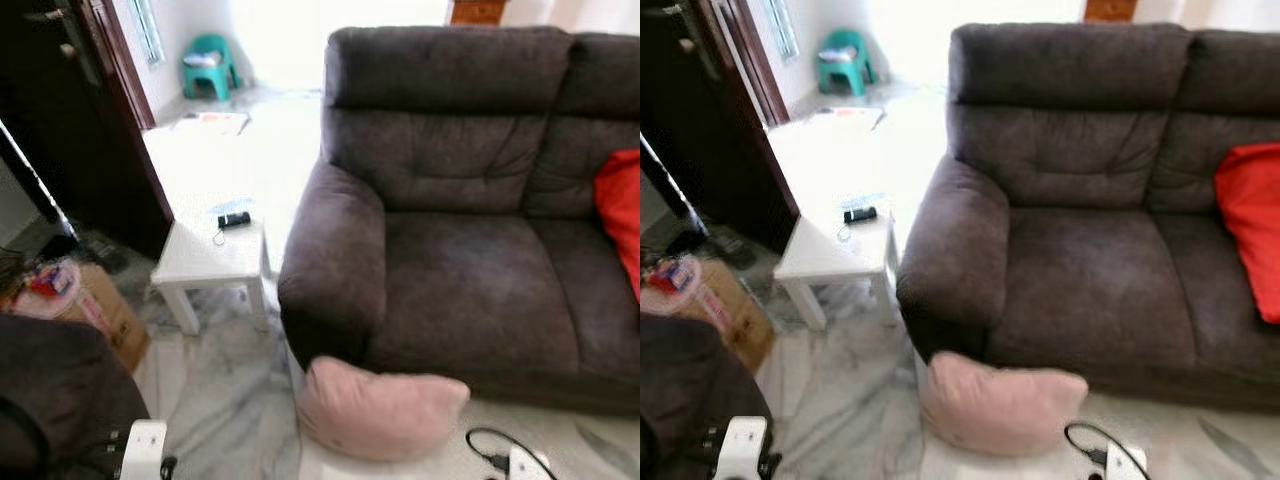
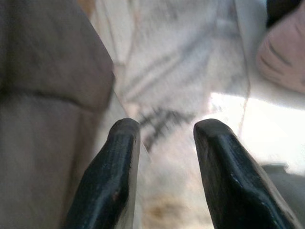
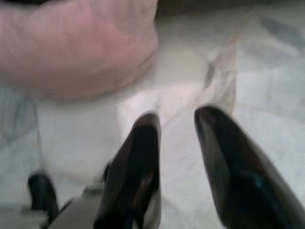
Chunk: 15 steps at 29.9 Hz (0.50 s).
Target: Move the pillow to the sofa from floor
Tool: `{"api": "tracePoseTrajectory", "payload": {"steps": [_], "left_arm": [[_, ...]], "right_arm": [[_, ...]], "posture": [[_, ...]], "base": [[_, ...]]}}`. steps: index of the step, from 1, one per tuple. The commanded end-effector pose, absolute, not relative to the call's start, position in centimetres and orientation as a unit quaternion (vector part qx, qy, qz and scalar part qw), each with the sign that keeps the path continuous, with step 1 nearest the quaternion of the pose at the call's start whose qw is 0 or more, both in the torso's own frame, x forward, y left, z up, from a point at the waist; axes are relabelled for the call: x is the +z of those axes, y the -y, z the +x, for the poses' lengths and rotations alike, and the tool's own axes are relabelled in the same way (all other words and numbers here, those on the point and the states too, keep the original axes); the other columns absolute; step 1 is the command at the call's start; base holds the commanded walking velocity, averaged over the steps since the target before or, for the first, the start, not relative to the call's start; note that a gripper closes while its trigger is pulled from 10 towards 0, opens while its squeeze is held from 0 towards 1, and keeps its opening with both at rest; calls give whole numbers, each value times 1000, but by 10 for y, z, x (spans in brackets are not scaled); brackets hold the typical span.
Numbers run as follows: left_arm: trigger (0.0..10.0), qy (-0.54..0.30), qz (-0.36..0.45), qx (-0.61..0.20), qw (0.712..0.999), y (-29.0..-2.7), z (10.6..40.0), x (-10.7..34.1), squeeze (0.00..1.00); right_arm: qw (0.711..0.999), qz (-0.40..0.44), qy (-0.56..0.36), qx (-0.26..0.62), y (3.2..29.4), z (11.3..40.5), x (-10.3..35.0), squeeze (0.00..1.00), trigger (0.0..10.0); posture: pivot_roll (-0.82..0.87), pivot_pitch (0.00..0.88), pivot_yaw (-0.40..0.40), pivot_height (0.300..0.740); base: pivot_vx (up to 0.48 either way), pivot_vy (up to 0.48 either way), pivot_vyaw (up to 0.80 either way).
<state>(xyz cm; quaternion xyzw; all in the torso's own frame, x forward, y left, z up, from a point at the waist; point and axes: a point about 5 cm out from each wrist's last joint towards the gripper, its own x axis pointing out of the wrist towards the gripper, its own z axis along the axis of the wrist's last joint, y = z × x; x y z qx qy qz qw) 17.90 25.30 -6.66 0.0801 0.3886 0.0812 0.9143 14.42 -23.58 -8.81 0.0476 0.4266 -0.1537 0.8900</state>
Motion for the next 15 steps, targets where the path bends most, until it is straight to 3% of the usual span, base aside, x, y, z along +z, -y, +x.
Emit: {"api": "tracePoseTrajectory", "payload": {"steps": [1, 6, 11, 15], "left_arm": [[10000, -395, 83, 77, 912, -253, 176, -68, 0], [10000, -392, 75, 79, 913, -253, 177, -68, 0], [10000, -388, 72, 78, 916, -251, 180, -67, 0], [10000, -386, 69, 78, 917, -250, 181, -66, 0]], "right_arm": [[892, 48, -421, -157, 237, 146, -87, 0, 10000], [892, 51, -421, -158, 237, 146, -87, 0, 10000], [893, 51, -420, -156, 237, 146, -87, 0, 10000], [893, 50, -419, -155, 237, 148, -86, 0, 10000]], "posture": [[119, 21, 7, 740], [120, 22, 6, 740], [119, 21, 5, 740], [119, 21, 2, 740]], "base": [[0, 0, 0], [0, 0, 0], [0, 0, -758], [0, 0, 0]]}}
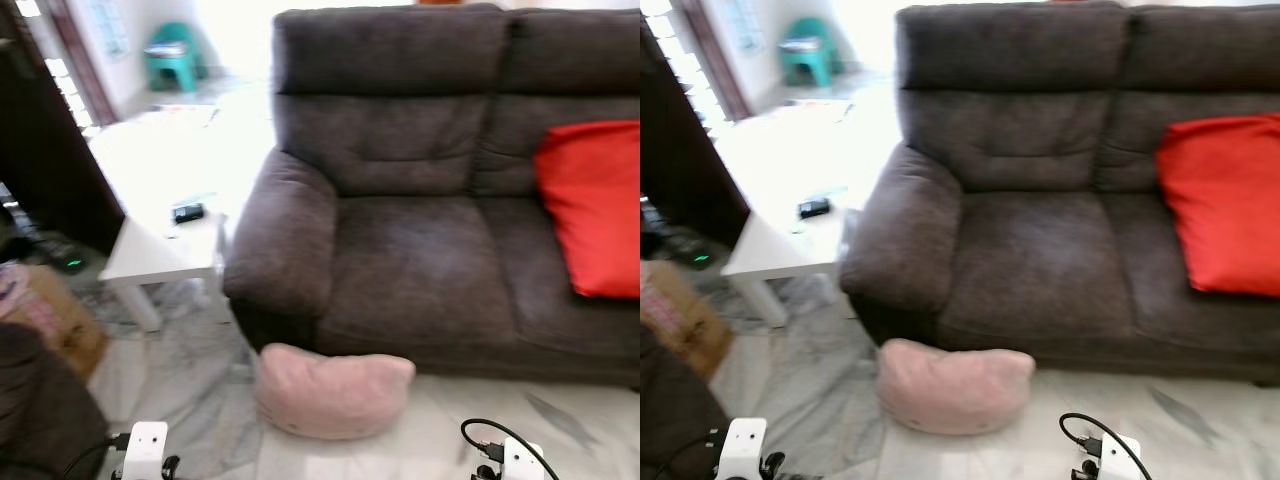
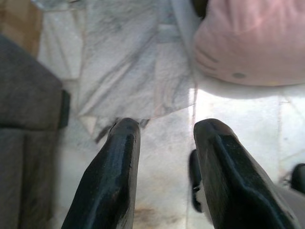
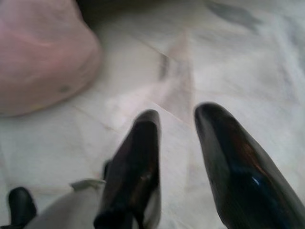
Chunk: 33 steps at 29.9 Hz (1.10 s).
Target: Move the pillow to the sofa from floor
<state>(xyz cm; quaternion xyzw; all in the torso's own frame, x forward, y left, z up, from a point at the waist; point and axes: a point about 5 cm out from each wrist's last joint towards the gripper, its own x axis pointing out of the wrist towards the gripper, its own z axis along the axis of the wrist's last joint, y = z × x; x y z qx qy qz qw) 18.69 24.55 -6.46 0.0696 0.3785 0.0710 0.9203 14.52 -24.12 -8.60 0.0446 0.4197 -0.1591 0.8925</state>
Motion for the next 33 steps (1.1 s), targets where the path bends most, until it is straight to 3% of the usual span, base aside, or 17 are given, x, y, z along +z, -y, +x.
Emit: {"api": "tracePoseTrajectory", "payload": {"steps": [1, 13, 20, 24, 26, 27, 33], "left_arm": [[10000, -385, 68, 78, 917, -250, 181, -66, 0], [10000, -361, 51, 74, 928, -244, 195, -61, 0], [10000, -281, 83, 78, 953, -247, 229, -35, 0], [10000, -174, 102, 76, 976, -252, 262, 1, 0], [10000, -129, 117, 79, 982, -255, 276, 19, 0], [10000, -113, 116, 81, 983, -256, 279, 25, 0], [10000, -37, 117, 85, 989, -260, 286, 47, 0]], "right_arm": [[894, 50, -418, -154, 237, 148, -86, 0, 10000], [903, 47, -400, -147, 239, 157, -81, 0, 10000], [924, 47, -352, -142, 239, 172, -72, 0, 10000], [941, 47, -311, -123, 236, 182, -64, 0, 10000], [972, 40, -208, -104, 225, 240, -27, 0, 10000], [977, 41, -185, -97, 222, 251, -19, 0, 10000], [990, 37, -121, -65, 211, 267, -1, 0, 10000]], "posture": [[119, 21, 2, 740], [113, 20, -1, 740], [114, 15, -9, 740], [127, 6, -13, 740], [139, 0, -12, 740], [139, 0, -12, 740], [169, 0, -29, 740]], "base": [[0, 0, 0], [0, 0, 0], [0, 0, 0], [0, 0, 0], [0, 0, 0], [0, 0, 0], [0, 0, 0]]}}
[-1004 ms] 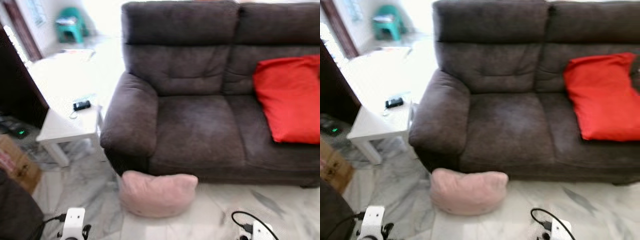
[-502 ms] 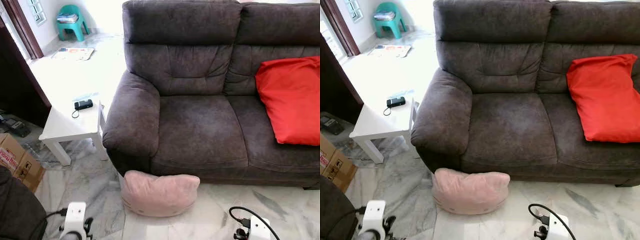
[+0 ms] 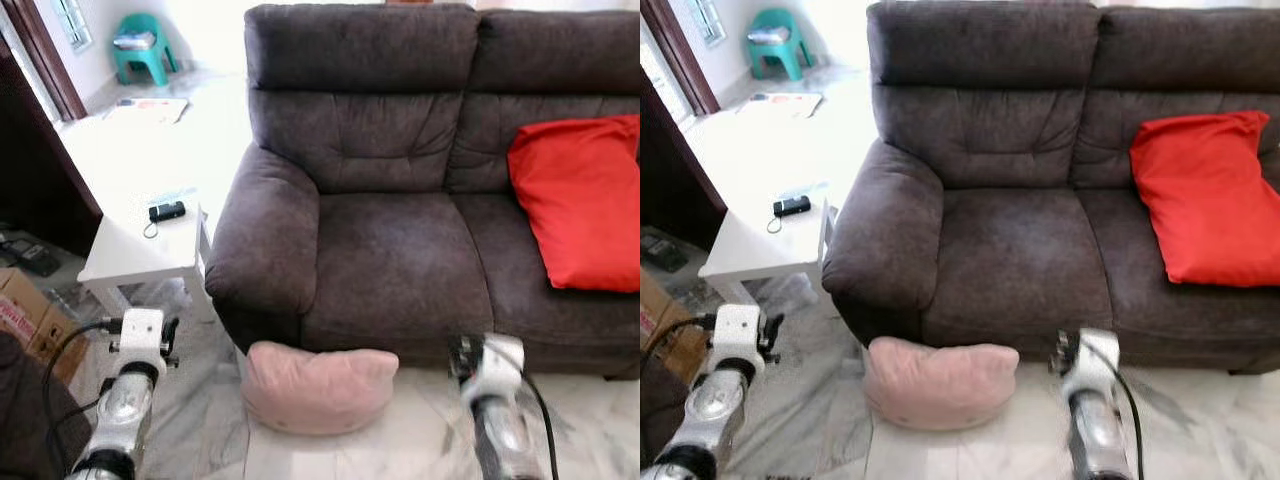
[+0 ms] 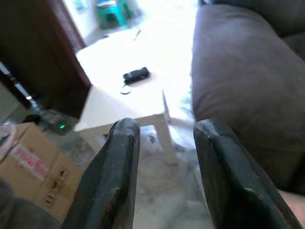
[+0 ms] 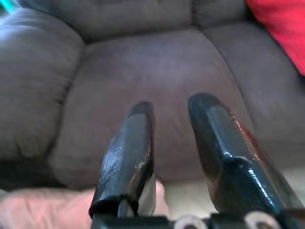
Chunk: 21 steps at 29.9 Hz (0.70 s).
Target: Move the pillow to the sofa from floor
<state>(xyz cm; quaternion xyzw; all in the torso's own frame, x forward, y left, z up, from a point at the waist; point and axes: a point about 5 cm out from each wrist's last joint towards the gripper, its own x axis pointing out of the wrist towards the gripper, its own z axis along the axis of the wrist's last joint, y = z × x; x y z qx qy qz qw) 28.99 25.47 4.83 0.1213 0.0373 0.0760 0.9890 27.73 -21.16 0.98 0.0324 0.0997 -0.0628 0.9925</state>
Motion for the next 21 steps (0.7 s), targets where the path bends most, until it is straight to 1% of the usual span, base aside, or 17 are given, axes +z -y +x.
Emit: {"api": "tracePoseTrajectory", "payload": {"steps": [1, 4, 5, 6, 7, 9, 10, 11, 13, 14, 15, 16, 17, 19, 20, 21], "left_arm": [[10000, -28, 114, 87, 989, -262, 285, 49, 0], [10000, -4, 116, 92, 989, -264, 283, 56, 0], [10000, 0, 115, 94, 989, -265, 283, 57, 0], [10000, 3, 115, 96, 989, -265, 283, 58, 0], [10000, 9, 119, 97, 988, -266, 283, 60, 0], [10000, 34, 123, 97, 987, -265, 288, 71, 0], [10000, 34, 123, 97, 987, -265, 288, 71, 0], [10000, 39, 122, 97, 987, -264, 290, 73, 0], [10000, 59, 116, 74, 989, -250, 295, 81, 0], [10000, 63, 119, 64, 989, -245, 297, 83, 0], [10000, 73, 120, 43, 989, -234, 301, 87, 0], [10000, 73, 120, 43, 989, -234, 301, 87, 0], [10000, 82, 117, 23, 989, -222, 305, 91, 0], [10000, 82, 116, 7, 990, -214, 309, 92, 0], [10000, 80, 114, 1, 990, -209, 310, 92, 0], [10000, 79, 114, -5, 990, -208, 311, 92, 0]], "right_arm": [[991, 39, -112, -67, 210, 268, 1, 0, 10000], [994, 37, -90, -59, 210, 273, 8, 0, 10000], [994, 36, -88, -57, 210, 274, 9, 0, 10000], [994, 35, -86, -55, 209, 274, 9, 0, 10000], [994, 34, -84, -55, 210, 274, 10, 0, 10000], [995, 30, -75, -52, 211, 275, 13, 0, 10000], [995, 30, -75, -52, 211, 275, 13, 0, 10000], [996, 29, -73, -51, 211, 275, 14, 0, 10000], [997, 27, -68, -38, 211, 276, 16, 0, 10000], [997, 26, -67, -37, 211, 276, 16, 0, 10000], [997, 24, -66, -39, 214, 277, 18, 0, 10000], [997, 24, -66, -39, 214, 277, 18, 0, 10000], [996, 17, -70, -59, 222, 275, 17, 0, 10000], [994, 16, -67, -89, 231, 271, 16, 0, 10000], [993, 19, -63, -101, 236, 268, 17, 0, 10000], [992, 19, -60, -105, 238, 267, 17, 0, 10000]], "posture": [[175, 0, -42, 740], [182, 0, -65, 740], [190, 0, -83, 740], [190, 0, -83, 740], [201, 0, -110, 740], [224, 0, -136, 740], [224, 0, -136, 740], [227, 0, -139, 740], [245, 0, -148, 740], [247, 0, -146, 740], [241, 0, -121, 740], [241, 0, -121, 740], [229, 0, -91, 740], [207, 0, -57, 740], [182, 0, -18, 740], [182, 0, -18, 740]], "base": [[0, 0, 0], [0, 0, 0], [0, 0, 0], [0, 0, 0], [0, 0, 0], [0, 0, 0], [0, 0, 0], [0, 0, 0], [0, 0, 0], [0, 0, 0], [0, 0, 0], [0, 0, 0], [0, 0, 0], [0, 0, 0], [0, 0, 0], [0, 0, 0]]}}
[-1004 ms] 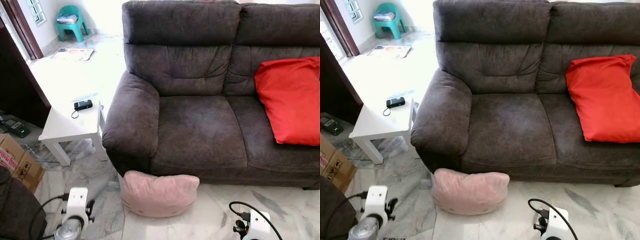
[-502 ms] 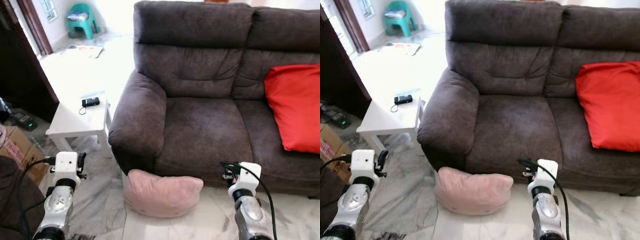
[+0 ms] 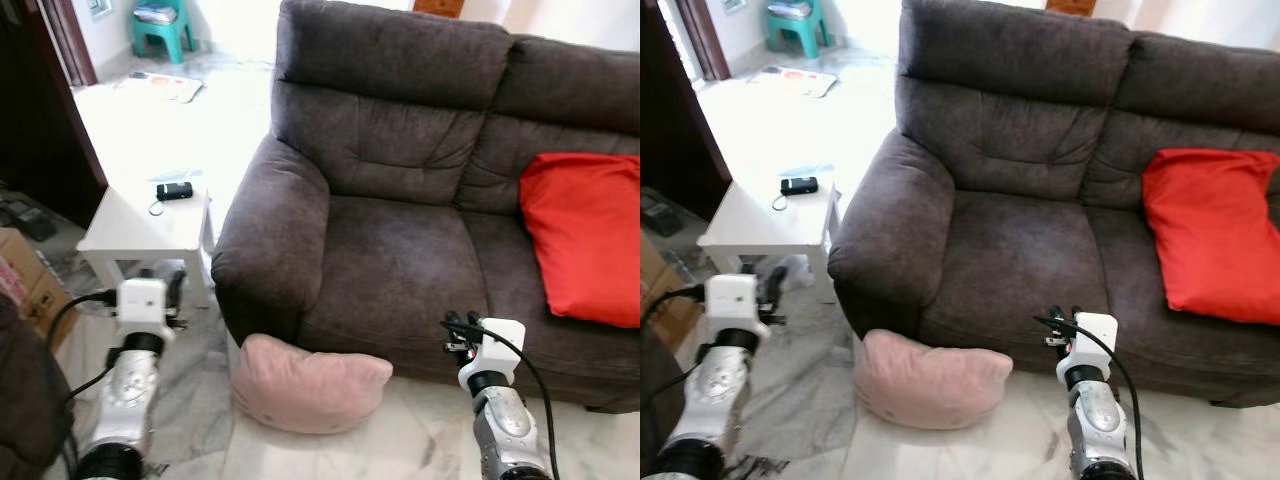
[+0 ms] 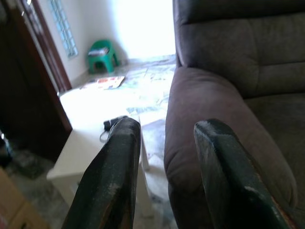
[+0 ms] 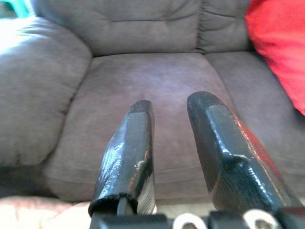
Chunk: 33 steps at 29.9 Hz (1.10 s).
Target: Move the pillow to the sofa from floor
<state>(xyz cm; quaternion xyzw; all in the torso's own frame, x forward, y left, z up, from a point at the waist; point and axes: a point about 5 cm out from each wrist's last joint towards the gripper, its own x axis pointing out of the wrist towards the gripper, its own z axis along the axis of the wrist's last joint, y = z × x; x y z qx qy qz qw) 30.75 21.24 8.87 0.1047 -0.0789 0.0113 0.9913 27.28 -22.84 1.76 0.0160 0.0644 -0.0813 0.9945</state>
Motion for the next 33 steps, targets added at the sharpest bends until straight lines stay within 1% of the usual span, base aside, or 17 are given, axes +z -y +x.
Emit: {"api": "tracePoseTrajectory", "payload": {"steps": [1, 2, 3, 5, 7, 8, 9, 12, 16, 18, 21, 24, 29, 33], "left_arm": [[10000, 77, 118, -15, 990, -204, 312, 91, 0], [10000, 73, 120, -29, 990, -199, 314, 91, 0], [10000, 71, 119, -34, 990, -197, 314, 91, 0], [10000, 69, 122, -47, 989, -193, 315, 92, 0], [10000, 69, 127, -49, 988, -191, 317, 94, 0], [10000, 71, 117, -42, 990, -191, 319, 96, 0], [10000, 72, 117, -39, 990, -191, 322, 98, 0], [10000, 77, 117, -23, 990, -194, 323, 99, 0], [10000, 83, 110, 7, 990, -200, 320, 98, 0], [10000, 88, 106, 31, 990, -206, 313, 98, 0], [10000, 87, 98, 53, 990, -212, 307, 95, 0], [10000, 87, 96, 57, 990, -214, 305, 95, 0], [10000, 103, 104, 32, 989, -207, 297, 98, 0], [10000, 103, 108, 17, 989, -203, 293, 98, 0]], "right_arm": [[992, 19, -55, -112, 241, 265, 18, 0, 10000], [991, 16, -45, -123, 245, 262, 19, 0, 10000], [991, 15, -40, -126, 247, 261, 20, 0, 10000], [989, 18, -28, -141, 250, 261, 23, 0, 10000], [989, 20, -18, -144, 252, 263, 27, 0, 10000], [991, 14, -7, -134, 250, 268, 33, 0, 10000], [993, 13, 5, -121, 245, 275, 39, 0, 10000], [995, 13, 25, -96, 232, 281, 46, 0, 10000], [997, 11, 35, -68, 220, 280, 47, 0, 10000], [998, 6, 25, -50, 213, 278, 44, 0, 10000], [999, 9, 28, -33, 206, 277, 45, 0, 10000], [999, 2, 33, -25, 203, 278, 48, 0, 10000], [999, 5, 50, -5, 187, 276, 55, 0, 10000], [999, 4, 47, -4, 185, 274, 54, 0, 10000]], "posture": [[157, 0, 21, 740], [136, 0, 51, 740], [136, 0, 51, 740], [103, 0, 79, 740], [92, 0, 82, 740], [70, 0, 82, 740], [37, 0, 70, 740], [10, 0, 56, 740], [42, 0, 2, 740], [69, 0, -31, 740], [101, 0, -39, 740], [115, 0, -37, 740], [147, 0, -36, 740], [155, 0, -28, 740]], "base": [[0, 0, 0], [0, 0, 0], [0, 0, 0], [0, 0, 0], [0, 0, 0], [0, 0, 0], [0, 0, 0], [0, 0, 0], [0, 0, 0], [0, 0, 0], [0, 0, 0], [0, 0, 0], [0, 0, 0], [0, 0, 0]]}}
